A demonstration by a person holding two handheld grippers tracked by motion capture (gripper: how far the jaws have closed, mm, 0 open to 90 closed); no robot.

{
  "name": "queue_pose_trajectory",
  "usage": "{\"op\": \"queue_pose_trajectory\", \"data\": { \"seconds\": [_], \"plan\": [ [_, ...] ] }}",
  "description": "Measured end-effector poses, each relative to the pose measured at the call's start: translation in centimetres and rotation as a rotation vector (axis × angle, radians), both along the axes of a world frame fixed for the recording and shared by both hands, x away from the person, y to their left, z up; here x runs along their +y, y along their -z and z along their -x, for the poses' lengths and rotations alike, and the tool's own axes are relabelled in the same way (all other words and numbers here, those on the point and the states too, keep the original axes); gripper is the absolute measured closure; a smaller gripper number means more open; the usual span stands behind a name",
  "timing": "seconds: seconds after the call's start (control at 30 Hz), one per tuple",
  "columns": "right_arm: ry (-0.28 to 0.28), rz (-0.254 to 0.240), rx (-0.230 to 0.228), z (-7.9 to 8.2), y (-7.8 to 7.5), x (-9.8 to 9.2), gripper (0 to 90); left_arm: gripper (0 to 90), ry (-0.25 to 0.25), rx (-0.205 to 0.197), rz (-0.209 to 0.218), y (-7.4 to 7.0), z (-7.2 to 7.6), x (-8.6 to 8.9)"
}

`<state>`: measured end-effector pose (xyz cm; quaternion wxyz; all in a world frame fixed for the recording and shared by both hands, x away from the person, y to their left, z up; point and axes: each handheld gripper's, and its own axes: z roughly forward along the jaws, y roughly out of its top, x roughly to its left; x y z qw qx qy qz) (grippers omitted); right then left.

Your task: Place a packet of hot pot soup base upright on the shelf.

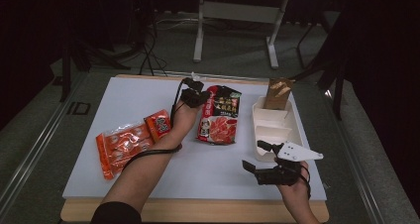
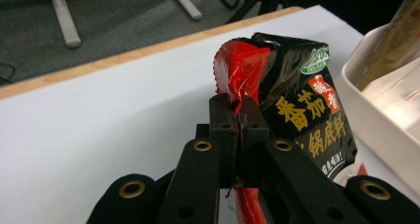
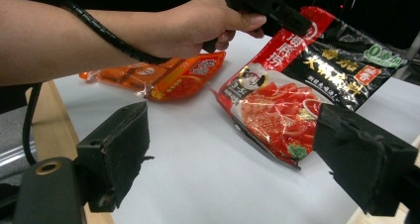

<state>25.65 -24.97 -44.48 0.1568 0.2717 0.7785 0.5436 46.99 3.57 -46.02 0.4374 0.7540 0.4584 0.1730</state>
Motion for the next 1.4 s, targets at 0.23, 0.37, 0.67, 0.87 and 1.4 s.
{"op": "queue_pose_trajectory", "data": {
  "seconds": [0.23,0.37,0.67,0.87,1.4],
  "plan": [
    [0.017,-0.003,-0.004,-0.1,-0.1,-0.3,14.4,88.7,0.027,-0.054,0.019,-1.6,1.4,-0.4],
    [0.027,0.004,-0.019,-0.1,-0.2,-0.4,14.3,88.7,0.045,-0.082,0.016,-2.5,2.2,-0.4],
    [0.027,0.012,-0.039,-0.1,-0.4,-0.4,14.0,88.6,0.063,-0.122,0.052,-3.8,4.0,0.8],
    [0.052,0.011,0.018,-0.5,-0.9,-0.7,12.9,88.6,0.087,-0.153,0.090,-4.5,5.3,2.1],
    [0.119,-0.008,0.059,-2.5,-2.9,-1.2,13.3,88.6,0.168,-0.182,0.257,-5.6,8.9,3.6]
  ]
}}
